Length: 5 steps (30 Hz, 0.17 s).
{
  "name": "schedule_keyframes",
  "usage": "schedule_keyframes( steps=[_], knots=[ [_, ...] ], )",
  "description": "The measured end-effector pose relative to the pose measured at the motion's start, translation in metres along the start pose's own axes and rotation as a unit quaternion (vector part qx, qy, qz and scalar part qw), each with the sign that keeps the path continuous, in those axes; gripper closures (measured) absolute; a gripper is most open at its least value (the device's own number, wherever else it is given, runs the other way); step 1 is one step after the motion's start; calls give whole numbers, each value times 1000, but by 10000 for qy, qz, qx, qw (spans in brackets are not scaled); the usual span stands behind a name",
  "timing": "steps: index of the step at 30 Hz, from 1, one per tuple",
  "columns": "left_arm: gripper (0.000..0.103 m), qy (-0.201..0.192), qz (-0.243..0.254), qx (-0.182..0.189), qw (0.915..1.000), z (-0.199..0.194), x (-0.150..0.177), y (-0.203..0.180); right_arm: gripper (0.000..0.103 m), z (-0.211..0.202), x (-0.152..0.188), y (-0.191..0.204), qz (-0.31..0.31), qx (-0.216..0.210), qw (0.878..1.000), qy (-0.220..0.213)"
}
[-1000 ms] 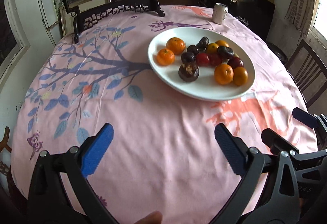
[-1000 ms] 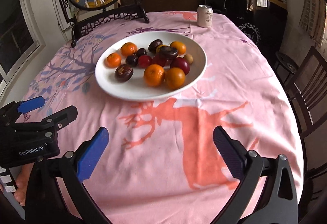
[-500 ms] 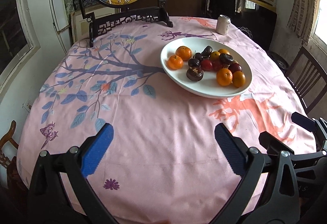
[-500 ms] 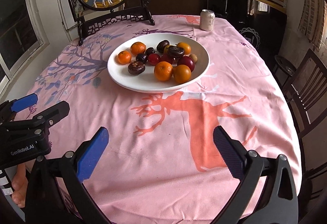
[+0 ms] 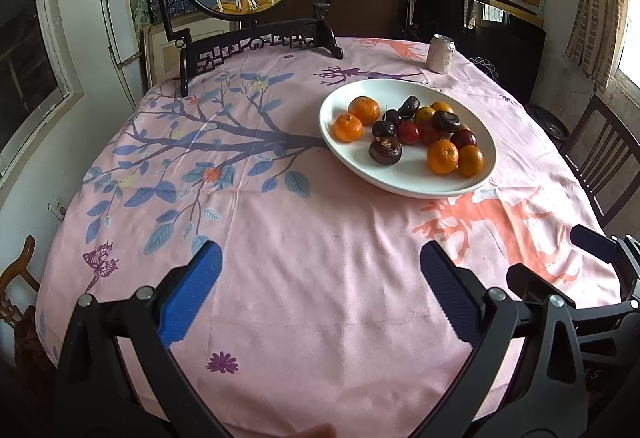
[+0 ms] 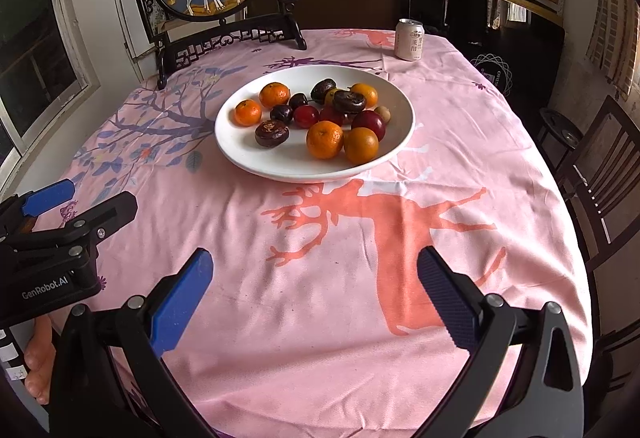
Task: Organize fruits
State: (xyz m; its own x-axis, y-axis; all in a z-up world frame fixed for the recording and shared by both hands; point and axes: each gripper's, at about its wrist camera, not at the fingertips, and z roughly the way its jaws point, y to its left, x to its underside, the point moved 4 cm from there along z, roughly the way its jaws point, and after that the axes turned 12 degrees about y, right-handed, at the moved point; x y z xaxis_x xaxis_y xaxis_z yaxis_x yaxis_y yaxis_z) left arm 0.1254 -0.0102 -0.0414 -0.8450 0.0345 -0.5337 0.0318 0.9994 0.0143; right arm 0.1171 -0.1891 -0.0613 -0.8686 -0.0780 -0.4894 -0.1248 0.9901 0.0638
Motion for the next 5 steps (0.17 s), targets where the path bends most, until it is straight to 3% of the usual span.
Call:
schedule_keyframes(
  steps=[5],
  knots=[
    [2,47,-40,15,10000,3,-1,1,1,2,0,0,29,-42,10000,30]
  ],
)
